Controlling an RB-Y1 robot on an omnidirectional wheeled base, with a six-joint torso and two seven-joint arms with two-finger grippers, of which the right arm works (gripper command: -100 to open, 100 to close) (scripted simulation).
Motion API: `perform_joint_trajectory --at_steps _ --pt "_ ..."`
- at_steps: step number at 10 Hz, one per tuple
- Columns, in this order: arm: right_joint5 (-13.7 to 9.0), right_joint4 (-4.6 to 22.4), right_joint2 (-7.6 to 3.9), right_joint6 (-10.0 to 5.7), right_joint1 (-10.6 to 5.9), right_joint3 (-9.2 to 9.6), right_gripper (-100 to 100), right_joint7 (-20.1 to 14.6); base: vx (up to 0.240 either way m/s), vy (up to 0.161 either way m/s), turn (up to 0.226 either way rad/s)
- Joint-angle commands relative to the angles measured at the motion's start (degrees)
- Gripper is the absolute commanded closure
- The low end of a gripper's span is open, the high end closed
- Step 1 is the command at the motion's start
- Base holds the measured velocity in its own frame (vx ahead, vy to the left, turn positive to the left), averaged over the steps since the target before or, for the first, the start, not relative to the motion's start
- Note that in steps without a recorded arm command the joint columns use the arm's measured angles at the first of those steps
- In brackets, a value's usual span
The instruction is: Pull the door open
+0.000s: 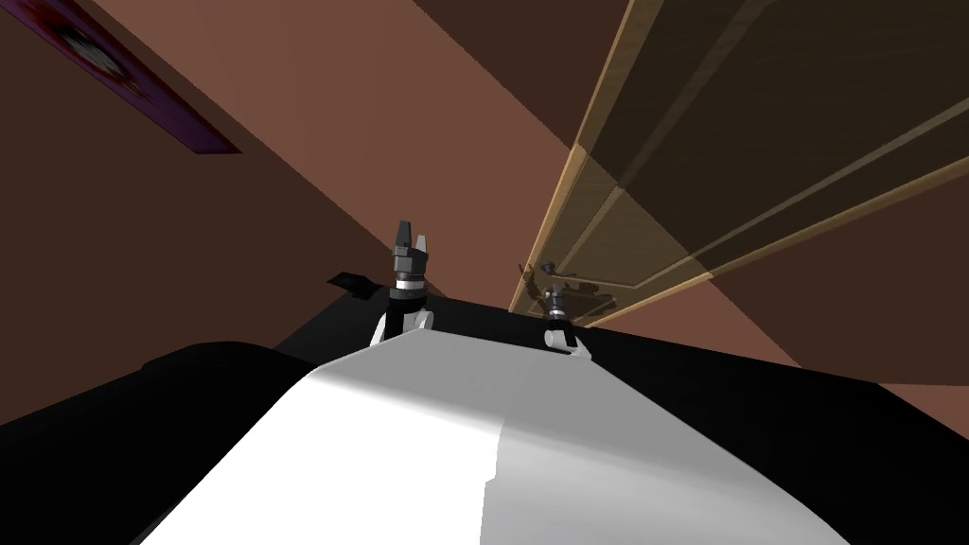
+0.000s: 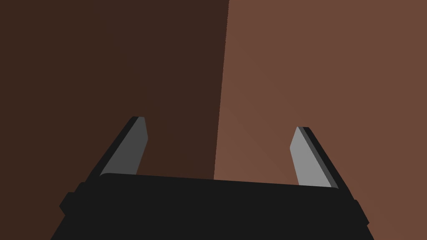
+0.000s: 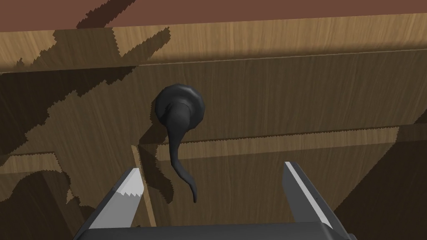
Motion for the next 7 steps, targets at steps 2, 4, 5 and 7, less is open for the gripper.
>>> perform_joint_trajectory --at_steps 2,4,5,7 --pt "-1.8 4.5 -1.45 -0.57 -1.37 0.33 -100 -0.4 0.03 -0.1 0.107" --pt "-2.8 7.6 -2.2 -1.12 -2.4 0.57 -100 -0.6 0.01 -0.088 0.087" --pt "-3.2 8.8 -2.49 -1.34 -2.81 0.67 -100 -0.7 0.01 -0.081 0.079" --pt "-3.4 9.6 -2.71 -1.48 -3.17 0.74 -100 -0.9 0.004 -0.053 0.047"
